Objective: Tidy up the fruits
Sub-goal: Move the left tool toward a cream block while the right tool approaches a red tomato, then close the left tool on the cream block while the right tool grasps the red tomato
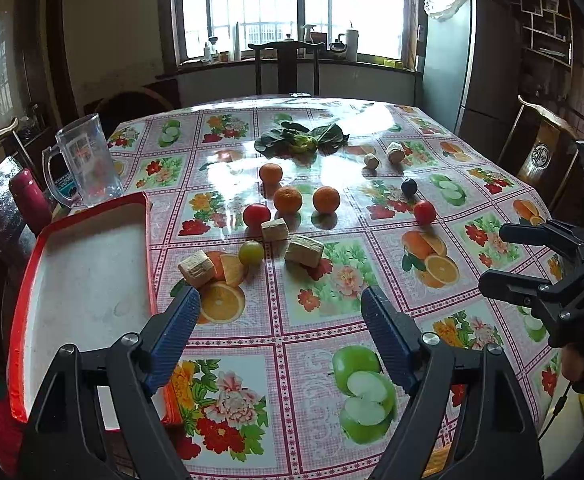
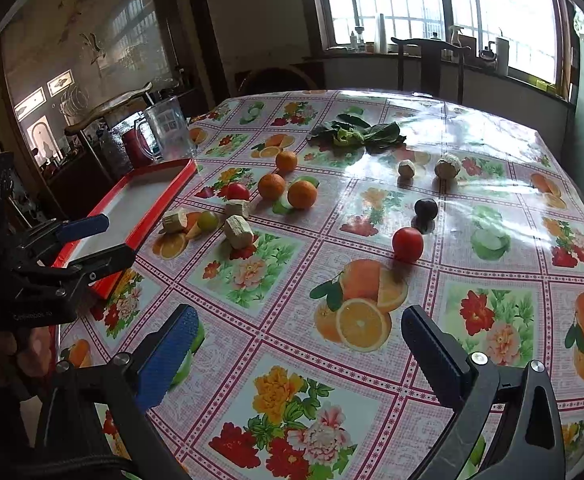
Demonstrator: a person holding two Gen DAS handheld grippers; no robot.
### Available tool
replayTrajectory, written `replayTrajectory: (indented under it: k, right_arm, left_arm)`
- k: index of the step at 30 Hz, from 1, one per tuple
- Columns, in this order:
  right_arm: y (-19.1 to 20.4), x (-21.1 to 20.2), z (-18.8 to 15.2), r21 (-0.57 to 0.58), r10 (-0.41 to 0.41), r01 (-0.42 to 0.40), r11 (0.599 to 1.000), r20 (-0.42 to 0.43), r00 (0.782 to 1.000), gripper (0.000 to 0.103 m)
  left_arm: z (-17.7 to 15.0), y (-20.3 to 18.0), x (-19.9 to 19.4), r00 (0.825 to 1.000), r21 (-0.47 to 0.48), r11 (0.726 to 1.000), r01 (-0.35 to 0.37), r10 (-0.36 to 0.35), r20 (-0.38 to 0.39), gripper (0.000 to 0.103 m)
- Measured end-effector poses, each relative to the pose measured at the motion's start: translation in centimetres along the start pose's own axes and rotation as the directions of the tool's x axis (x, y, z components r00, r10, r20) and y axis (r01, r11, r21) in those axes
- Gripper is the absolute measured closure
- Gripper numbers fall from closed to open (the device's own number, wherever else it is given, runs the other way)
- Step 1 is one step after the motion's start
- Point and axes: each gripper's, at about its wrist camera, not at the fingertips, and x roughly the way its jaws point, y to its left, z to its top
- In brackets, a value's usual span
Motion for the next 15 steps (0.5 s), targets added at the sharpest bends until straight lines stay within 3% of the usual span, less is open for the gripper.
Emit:
replayTrajectory:
  k: [6,10,15]
  right_arm:
    - [-2.7,2.4,0.8,0.081,-0.023,0.025,0.996,-0.031,0.999,0.004]
    - [-4.7,4.7,1.6,0.129,-0.041,0.045,0.991,-0.035,0.999,0.011]
    - [-6.4,7.4,2.6,0.143,-0.103,0.113,0.983,-0.075,0.992,0.021]
  left_arm:
    - [0.9,-0.6,3.7,0.996,-0.045,0.996,0.071,-0.073,-0.053,0.020]
    - [1.6,-0.5,6.6,0.990,-0.085,0.992,0.095,-0.104,-0.099,0.020]
    - [2.2,-0.4,9.8,0.987,-0.056,0.998,0.040,-0.049,-0.154,0.022]
